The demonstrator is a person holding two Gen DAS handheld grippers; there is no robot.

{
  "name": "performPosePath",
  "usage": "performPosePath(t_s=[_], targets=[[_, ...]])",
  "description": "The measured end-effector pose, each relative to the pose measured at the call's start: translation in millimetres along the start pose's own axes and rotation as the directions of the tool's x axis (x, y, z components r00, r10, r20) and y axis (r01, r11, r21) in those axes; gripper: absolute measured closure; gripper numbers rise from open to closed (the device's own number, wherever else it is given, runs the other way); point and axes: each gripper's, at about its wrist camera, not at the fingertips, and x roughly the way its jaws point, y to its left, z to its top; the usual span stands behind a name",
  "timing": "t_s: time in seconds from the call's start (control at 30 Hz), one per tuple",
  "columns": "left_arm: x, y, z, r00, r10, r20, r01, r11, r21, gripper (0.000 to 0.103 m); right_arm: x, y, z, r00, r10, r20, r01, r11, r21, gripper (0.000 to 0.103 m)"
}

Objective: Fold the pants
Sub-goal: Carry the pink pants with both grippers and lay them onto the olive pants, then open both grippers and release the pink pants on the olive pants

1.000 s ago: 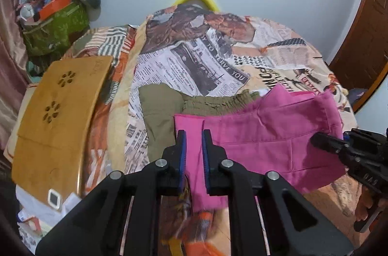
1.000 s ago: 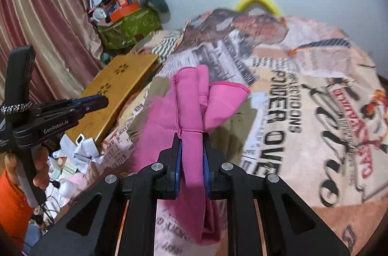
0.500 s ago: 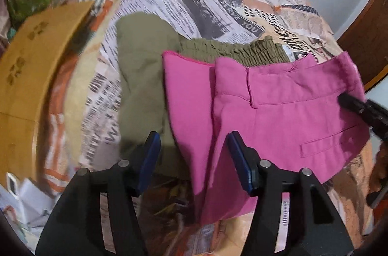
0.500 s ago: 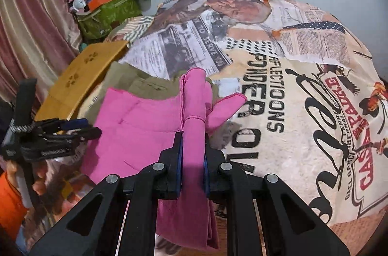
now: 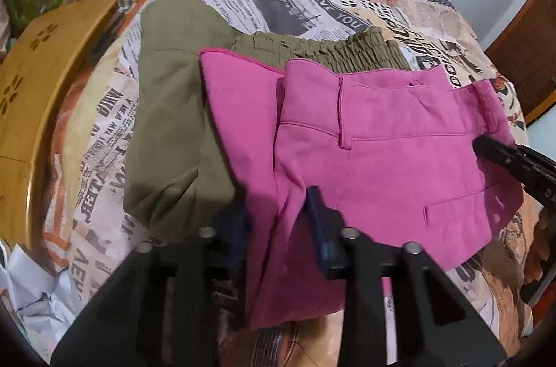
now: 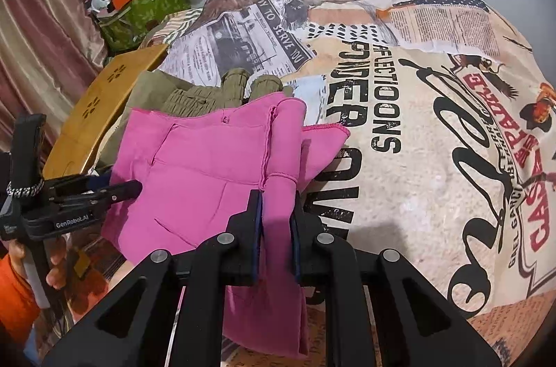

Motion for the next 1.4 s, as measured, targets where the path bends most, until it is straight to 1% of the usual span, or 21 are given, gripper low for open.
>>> performPosePath(t_s=[0.07, 0.13, 0.23, 0.37, 0.47, 0.53, 0.6, 0.73, 0.8, 0.83, 0.9, 0.93, 0.97, 1.03, 1.07, 1.13, 1.17, 1.2, 1.3, 1.37, 1.4], targets=[[-3, -4, 1, 1.0, 0.025, 0.009, -0.026, 1.0, 0.009, 0.09, -1, 2, 0, 1.0, -0.004, 0.001, 0.004, 1.0, -0.003, 0.09], [-9, -6, 2, 0.999, 0.035, 0.022, -0.036, 0.999, 0.016, 0.093, -4, 3, 1, 1.0, -0.003, 0.007, 0.003, 1.0, -0.005, 0.09], [-23, -12, 0, 0.995, 0.064, 0.077, -0.071, 0.993, 0.094, 0.093, -9, 5, 3, 1.0, 0.002, 0.017, -0.002, 1.0, -0.01, 0.09], [-38, -10, 4, 0.99, 0.101, 0.1, -0.111, 0.988, 0.104, 0.093, -16, 16, 8, 0.999, 0.033, 0.027, -0.033, 0.999, -0.025, 0.091], [-52, 0, 13, 0.982, 0.124, 0.14, -0.135, 0.988, 0.073, 0.094, -19, 30, 15, 0.998, 0.045, 0.054, -0.043, 0.998, -0.049, 0.091], [-56, 8, 21, 0.979, 0.136, 0.152, -0.145, 0.988, 0.05, 0.094, -17, 38, 21, 0.996, 0.058, 0.066, -0.055, 0.997, -0.053, 0.094], [-56, 21, 32, 0.977, 0.145, 0.157, -0.15, 0.988, 0.022, 0.094, -10, 43, 27, 0.995, 0.075, 0.07, -0.072, 0.996, -0.045, 0.095], [-45, 40, 43, 0.979, 0.147, 0.142, -0.145, 0.989, -0.023, 0.093, 7, 51, 35, 0.995, 0.081, 0.065, -0.078, 0.996, -0.045, 0.095], [-31, 49, 45, 0.983, 0.152, 0.103, -0.149, 0.988, -0.031, 0.093, 18, 52, 36, 0.996, 0.071, 0.048, -0.069, 0.997, -0.046, 0.095], [-28, 50, 44, 0.984, 0.154, 0.093, -0.151, 0.988, -0.034, 0.091, 23, 51, 36, 0.997, 0.065, 0.033, -0.064, 0.997, -0.046, 0.095], [-19, 54, 42, 0.982, 0.171, 0.077, -0.169, 0.985, -0.034, 0.081, 30, 49, 33, 0.998, 0.058, 0.003, -0.058, 0.998, -0.04, 0.094], [-18, 54, 40, 0.979, 0.187, 0.082, -0.185, 0.982, -0.031, 0.07, 33, 47, 31, 0.999, 0.048, -0.014, -0.048, 0.998, -0.033, 0.094], [-18, 55, 39, 0.973, 0.212, 0.086, -0.21, 0.977, -0.03, 0.055, 36, 44, 29, 0.999, 0.045, -0.029, -0.046, 0.999, -0.025, 0.094], [-20, 56, 35, 0.957, 0.269, 0.107, -0.269, 0.963, -0.017, 0.043, 39, 37, 24, 0.998, 0.039, -0.058, -0.04, 0.999, -0.003, 0.088], [-22, 57, 33, 0.955, 0.277, 0.109, -0.278, 0.961, -0.006, 0.041, 39, 35, 22, 0.997, 0.031, -0.069, -0.031, 0.999, 0.008, 0.085], [-26, 60, 29, 0.954, 0.281, 0.102, -0.283, 0.959, 0.003, 0.04, 35, 31, 18, 0.997, 0.022, -0.077, -0.021, 1.0, 0.012, 0.072], [-29, 63, 26, 0.952, 0.29, 0.097, -0.292, 0.956, 0.002, 0.04, 31, 30, 17, 0.997, 0.004, -0.078, -0.003, 1.0, 0.007, 0.069], [-32, 64, 24, 0.951, 0.296, 0.094, -0.298, 0.955, 0.004, 0.04, 26, 29, 15, 0.997, -0.025, -0.076, 0.025, 1.0, -0.006, 0.062], [-42, 68, 12, 0.936, 0.343, 0.084, -0.347, 0.937, 0.041, 0.04, 6, 30, 9, 0.995, -0.074, -0.061, 0.071, 0.996, -0.047, 0.06], [-48, 72, 5, 0.922, 0.379, 0.072, -0.383, 0.922, 0.054, 0.04, -11, 31, 6, 0.996, -0.081, -0.047, 0.078, 0.995, -0.059, 0.06], [-53, 73, 0, 0.921, 0.385, 0.064, -0.388, 0.92, 0.053, 0.04, -22, 34, 4, 0.996, -0.08, -0.03, 0.078, 0.995, -0.068, 0.06]])
